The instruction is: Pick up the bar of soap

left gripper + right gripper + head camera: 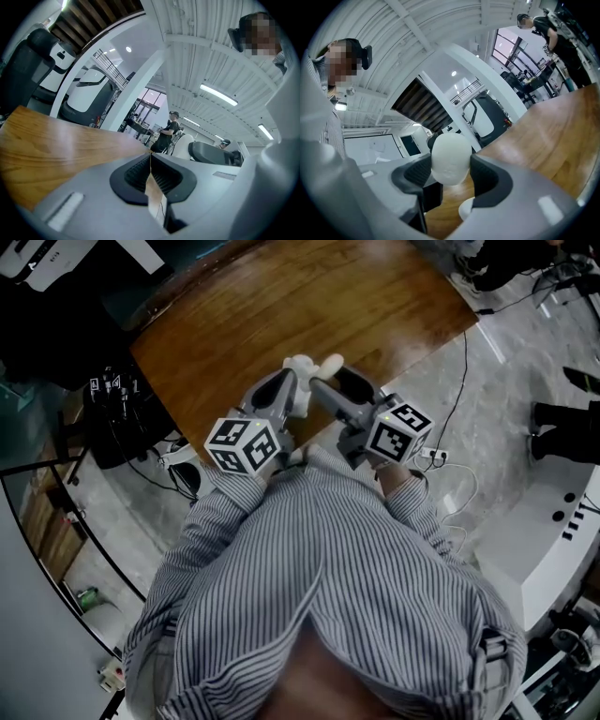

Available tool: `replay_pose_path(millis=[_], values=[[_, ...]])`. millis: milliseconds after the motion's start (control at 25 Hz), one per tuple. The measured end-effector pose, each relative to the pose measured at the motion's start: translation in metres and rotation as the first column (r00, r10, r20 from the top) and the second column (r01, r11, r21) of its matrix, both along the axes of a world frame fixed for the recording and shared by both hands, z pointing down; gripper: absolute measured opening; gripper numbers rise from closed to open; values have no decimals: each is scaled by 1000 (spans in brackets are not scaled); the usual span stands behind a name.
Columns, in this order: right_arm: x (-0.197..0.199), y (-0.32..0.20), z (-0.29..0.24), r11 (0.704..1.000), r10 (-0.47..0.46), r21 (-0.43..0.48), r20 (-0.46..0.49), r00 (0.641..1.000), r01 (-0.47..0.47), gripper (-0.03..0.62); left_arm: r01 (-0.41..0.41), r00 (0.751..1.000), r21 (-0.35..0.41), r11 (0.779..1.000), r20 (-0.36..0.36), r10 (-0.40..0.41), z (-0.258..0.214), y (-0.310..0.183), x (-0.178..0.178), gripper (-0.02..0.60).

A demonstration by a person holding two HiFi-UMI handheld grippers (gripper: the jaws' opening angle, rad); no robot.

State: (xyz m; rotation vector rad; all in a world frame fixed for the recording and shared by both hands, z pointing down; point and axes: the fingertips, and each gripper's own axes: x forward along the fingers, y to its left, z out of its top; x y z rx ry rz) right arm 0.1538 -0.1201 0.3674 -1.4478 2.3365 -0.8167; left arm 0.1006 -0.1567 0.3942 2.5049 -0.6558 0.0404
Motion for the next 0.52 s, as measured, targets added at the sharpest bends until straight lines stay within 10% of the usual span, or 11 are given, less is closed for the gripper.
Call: replay_pose_path(millis=[520], values=[[0,0,2,1000,-14,-2,-2,1000,14,259,12,1000,-17,1000,-1,-12,5,3,-4,11]])
